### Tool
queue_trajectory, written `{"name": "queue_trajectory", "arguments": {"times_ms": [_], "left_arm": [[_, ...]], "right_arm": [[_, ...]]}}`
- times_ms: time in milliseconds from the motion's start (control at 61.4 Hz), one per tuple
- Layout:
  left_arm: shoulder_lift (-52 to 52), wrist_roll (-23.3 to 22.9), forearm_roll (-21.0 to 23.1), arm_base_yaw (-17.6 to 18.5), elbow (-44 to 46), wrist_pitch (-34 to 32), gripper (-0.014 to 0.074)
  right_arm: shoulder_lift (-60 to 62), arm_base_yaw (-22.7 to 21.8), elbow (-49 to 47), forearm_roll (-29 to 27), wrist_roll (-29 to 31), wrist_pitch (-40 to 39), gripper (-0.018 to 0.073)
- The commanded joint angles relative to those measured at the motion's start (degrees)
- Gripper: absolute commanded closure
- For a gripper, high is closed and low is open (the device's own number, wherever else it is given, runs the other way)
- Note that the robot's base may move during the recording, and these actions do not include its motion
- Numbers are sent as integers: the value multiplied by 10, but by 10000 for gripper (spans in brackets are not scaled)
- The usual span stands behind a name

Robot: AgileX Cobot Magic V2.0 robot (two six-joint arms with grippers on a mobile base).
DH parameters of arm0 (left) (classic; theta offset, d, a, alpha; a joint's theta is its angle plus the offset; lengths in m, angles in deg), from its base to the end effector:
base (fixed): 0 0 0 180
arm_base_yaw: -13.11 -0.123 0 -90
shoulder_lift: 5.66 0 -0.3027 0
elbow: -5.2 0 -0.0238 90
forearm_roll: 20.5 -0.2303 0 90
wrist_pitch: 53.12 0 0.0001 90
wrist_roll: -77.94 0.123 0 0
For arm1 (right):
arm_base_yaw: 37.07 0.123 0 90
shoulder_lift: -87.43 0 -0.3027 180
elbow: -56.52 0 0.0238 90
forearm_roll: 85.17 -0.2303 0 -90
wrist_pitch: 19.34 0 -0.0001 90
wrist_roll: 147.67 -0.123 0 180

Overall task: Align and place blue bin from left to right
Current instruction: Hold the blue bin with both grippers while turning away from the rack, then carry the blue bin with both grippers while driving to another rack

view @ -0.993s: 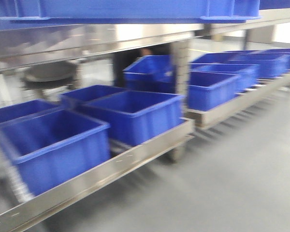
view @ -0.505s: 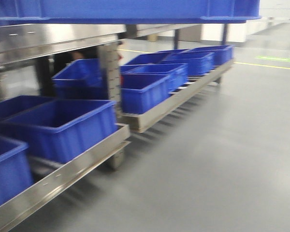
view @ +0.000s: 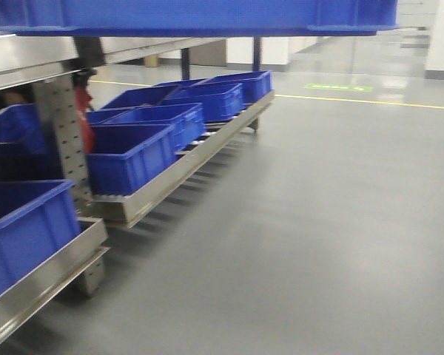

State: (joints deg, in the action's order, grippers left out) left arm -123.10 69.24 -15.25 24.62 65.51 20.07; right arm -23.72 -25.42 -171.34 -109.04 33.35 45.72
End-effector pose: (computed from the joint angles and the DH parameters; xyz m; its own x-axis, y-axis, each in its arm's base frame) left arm 0.4030 -0.0931 0.4574 -0.6700 -0.0440 -0.7410 0.1477 0.9704 -0.1911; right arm 0.3791 0.1243 0.4622 -0.6515 0.0233 -0.7583 -0.3745 0.8594 0.3480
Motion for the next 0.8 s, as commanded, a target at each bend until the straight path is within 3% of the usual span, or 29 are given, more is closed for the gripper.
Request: {"name": "queue_trajectory", "arguments": {"times_ms": [0,781], "left_arm": [[20,5,60,7,11,-57,595],[20,5,60,7,11,-58,595]], "right_arm": [[10,5,-11,-35,20,-41,638],[10,5,-11,-35,20,-41,638]]}}
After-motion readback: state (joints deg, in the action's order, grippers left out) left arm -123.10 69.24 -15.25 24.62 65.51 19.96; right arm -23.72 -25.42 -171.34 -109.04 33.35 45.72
